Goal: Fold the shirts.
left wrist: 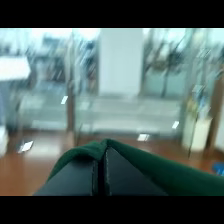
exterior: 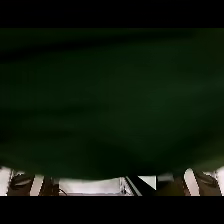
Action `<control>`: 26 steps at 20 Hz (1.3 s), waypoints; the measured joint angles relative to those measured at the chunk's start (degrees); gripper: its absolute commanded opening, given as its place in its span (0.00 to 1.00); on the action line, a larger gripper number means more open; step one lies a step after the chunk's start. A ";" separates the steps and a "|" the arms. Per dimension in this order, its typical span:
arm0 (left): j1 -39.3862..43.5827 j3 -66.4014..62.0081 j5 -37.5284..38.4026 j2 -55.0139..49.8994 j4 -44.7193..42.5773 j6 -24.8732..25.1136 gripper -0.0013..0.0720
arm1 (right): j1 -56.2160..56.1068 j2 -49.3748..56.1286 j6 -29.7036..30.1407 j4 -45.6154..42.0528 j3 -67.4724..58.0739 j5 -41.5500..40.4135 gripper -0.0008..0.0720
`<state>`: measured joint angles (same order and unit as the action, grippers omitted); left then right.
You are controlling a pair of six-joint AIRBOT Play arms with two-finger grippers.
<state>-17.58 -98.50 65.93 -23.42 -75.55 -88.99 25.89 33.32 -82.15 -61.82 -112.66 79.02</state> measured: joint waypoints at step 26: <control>11.47 18.58 -28.11 -67.67 16.87 2.27 0.05 | -11.63 63.54 9.77 21.94 25.53 -24.74 0.04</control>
<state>-6.11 -79.92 37.82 -91.09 -58.67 -86.72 14.26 96.86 -72.38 -39.88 -87.13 54.28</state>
